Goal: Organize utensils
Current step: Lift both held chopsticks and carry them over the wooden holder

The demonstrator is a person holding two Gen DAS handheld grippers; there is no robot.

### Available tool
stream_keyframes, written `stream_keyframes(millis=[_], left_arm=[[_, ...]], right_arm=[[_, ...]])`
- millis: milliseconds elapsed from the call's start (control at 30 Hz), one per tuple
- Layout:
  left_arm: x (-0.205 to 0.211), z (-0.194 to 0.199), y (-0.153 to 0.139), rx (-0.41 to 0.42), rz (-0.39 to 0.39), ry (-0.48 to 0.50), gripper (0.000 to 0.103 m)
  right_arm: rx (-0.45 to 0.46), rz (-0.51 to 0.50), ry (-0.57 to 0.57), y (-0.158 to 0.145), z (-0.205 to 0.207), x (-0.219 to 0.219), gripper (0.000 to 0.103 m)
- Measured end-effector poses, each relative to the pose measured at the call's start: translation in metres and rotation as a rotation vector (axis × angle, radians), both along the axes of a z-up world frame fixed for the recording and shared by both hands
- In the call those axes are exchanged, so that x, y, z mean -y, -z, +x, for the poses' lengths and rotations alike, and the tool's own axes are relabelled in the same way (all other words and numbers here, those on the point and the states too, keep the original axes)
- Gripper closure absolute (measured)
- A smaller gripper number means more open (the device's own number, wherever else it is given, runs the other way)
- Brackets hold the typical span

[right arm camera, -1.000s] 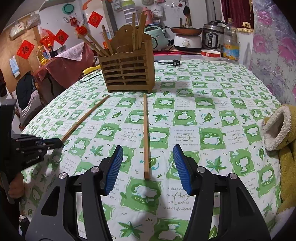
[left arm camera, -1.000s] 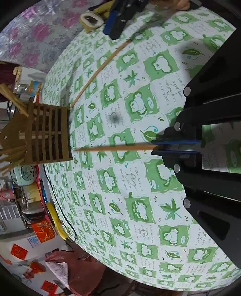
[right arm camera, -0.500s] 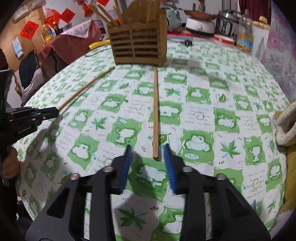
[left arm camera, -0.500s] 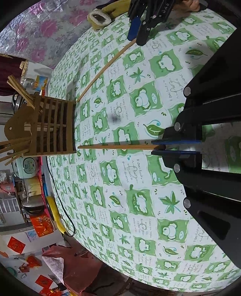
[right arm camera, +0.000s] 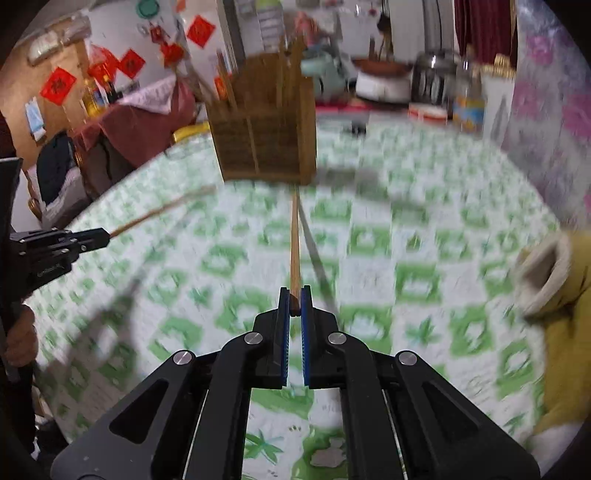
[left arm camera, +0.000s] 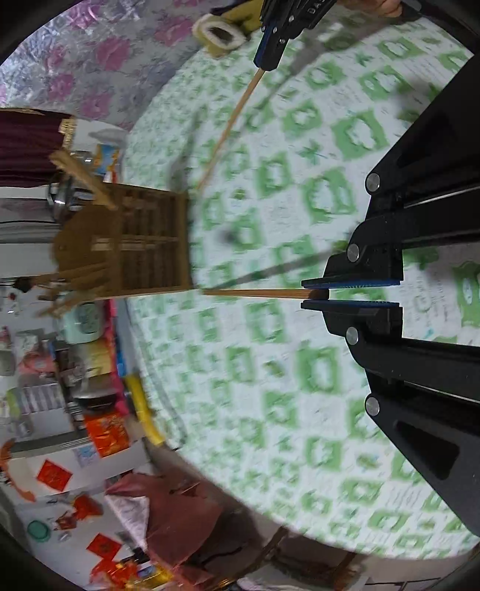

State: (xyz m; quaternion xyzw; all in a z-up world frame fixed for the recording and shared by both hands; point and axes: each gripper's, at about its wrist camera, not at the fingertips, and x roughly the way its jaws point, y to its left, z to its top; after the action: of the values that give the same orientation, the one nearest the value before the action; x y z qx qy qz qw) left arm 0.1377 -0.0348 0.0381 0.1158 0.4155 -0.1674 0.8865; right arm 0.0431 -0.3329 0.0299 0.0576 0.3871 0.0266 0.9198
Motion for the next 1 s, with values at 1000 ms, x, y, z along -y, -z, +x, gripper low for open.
stream_keyframes(millis=[1000], left_arm=[[0.073, 0.112, -0.209, 0.411, -0.428, -0.094, 0.097]], right_arm=[[0.510, 0.078, 0.128, -0.177, 0.126, 0.008, 0.096]])
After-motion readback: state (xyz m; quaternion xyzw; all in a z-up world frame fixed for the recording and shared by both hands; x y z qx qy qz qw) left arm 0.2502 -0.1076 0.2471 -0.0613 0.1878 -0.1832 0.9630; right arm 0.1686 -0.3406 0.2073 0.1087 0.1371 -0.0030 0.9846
